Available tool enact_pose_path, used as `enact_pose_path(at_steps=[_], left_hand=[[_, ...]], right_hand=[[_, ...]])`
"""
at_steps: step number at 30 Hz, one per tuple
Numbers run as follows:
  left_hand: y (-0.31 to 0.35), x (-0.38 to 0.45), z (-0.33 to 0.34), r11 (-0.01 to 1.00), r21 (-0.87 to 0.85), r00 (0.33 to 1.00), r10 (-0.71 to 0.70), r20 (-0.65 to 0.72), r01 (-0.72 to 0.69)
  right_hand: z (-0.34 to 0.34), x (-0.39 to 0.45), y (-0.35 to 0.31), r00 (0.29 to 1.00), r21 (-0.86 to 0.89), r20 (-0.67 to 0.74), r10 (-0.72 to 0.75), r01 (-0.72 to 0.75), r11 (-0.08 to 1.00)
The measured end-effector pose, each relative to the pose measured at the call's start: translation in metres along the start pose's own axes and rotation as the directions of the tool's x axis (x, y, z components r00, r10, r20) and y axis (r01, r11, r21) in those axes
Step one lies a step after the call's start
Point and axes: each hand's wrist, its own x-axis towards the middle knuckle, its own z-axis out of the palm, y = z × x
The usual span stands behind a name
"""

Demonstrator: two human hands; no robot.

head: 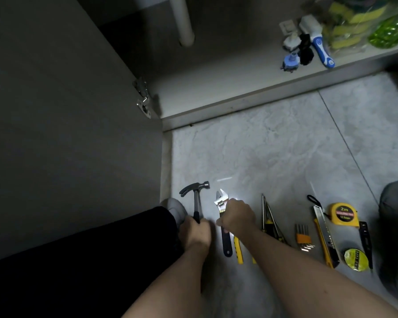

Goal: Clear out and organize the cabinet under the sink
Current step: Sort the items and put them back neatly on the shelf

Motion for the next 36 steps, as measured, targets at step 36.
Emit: enact_pose_path(at_steps=[36], left_hand=[[0.334,0.186,-0.139,0.904,-0.08,0.871,0.377,-0.315,-0.42]], right_hand=[[-0.278,0.172,-0.096,0.865,0.21,-0.451,-0.22,0.342,0.916]])
